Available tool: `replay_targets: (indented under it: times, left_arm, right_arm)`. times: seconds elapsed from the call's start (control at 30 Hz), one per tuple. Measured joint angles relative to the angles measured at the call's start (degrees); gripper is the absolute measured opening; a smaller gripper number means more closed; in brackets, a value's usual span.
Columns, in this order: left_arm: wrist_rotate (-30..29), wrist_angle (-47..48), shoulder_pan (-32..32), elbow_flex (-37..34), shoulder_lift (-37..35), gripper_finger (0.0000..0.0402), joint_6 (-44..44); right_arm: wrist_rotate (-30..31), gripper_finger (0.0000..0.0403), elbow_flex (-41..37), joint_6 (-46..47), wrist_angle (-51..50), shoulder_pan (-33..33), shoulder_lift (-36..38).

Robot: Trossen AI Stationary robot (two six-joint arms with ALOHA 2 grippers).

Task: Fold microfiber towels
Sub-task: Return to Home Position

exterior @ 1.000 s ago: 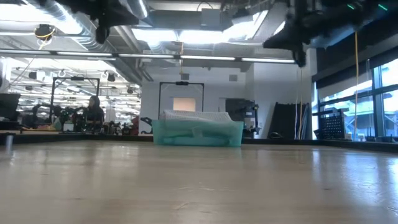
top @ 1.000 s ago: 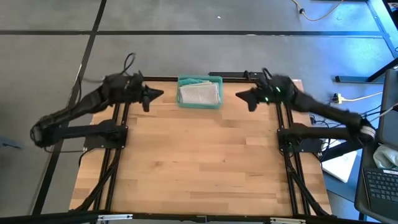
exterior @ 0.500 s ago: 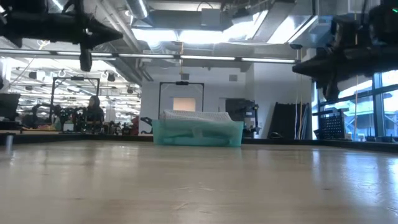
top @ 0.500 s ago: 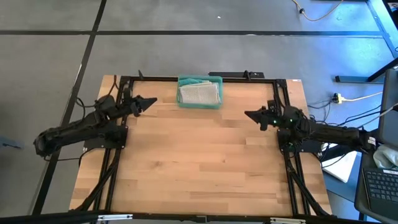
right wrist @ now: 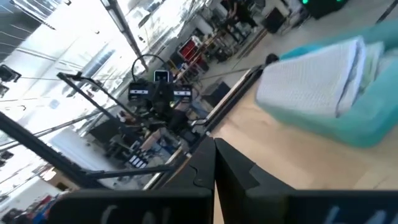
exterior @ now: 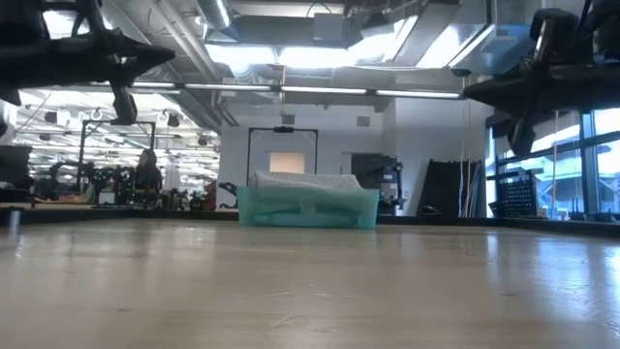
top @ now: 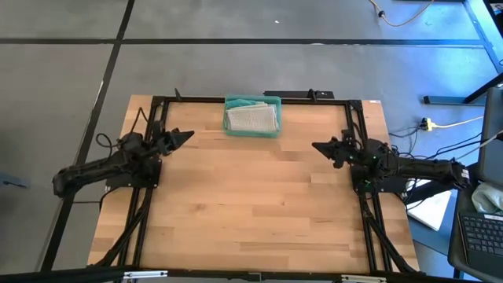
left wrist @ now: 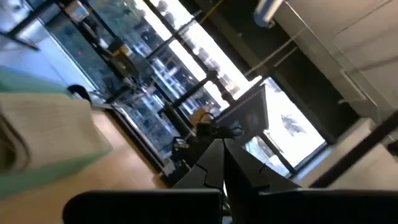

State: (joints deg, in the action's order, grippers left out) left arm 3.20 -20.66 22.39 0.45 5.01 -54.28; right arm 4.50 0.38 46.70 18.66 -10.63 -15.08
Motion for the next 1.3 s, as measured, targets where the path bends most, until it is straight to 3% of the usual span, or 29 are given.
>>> replay_targets:
  times: [0.2, 0.33, 0.47, 0.53, 0.67, 0.87, 1.0, 1.3]
  left_arm:
    - [-0.53, 0.89, -6.94, 0.00, -0.96, 0.0000, 0.68]
    - [-5.67, 1.57, -13.86, 0.00, -0.96, 0.0000, 1.74]
    - [-15.51, 8.68, -19.03, 0.00, -0.89, 0.0000, 9.29]
    - [-18.76, 9.49, -19.73, 0.00, -0.91, 0.0000, 14.18]
    - [-19.19, 12.06, -19.78, 0.00, -0.91, 0.0000, 29.95]
    - [-19.15, 14.79, -19.78, 0.00, -0.91, 0.0000, 48.25]
    - [-19.13, 14.71, -19.78, 0.00, -0.91, 0.0000, 51.87]
    - [-19.02, 14.69, -19.75, 0.00, -0.91, 0.0000, 51.91]
  right_arm:
    - [-0.44, 0.0007, 0.00, 3.95, 0.19, 3.83, -0.14]
    - [2.13, 0.0005, 0.00, 4.03, 1.92, 7.86, -0.13]
    - [7.50, 0.0005, 0.00, 0.65, 1.71, 10.89, -0.14]
    - [7.93, 0.0004, 0.00, -4.97, 1.10, 11.34, -0.14]
    - [7.99, 0.0014, 0.00, -25.33, -6.37, 11.37, -0.14]
    - [7.76, 0.0030, 0.05, -30.90, -15.70, 10.45, -0.33]
    - [5.98, 0.0029, 0.07, -36.51, -16.05, 10.44, -0.47]
    - [5.95, 0.0028, 0.09, -36.65, -16.01, 10.44, -0.45]
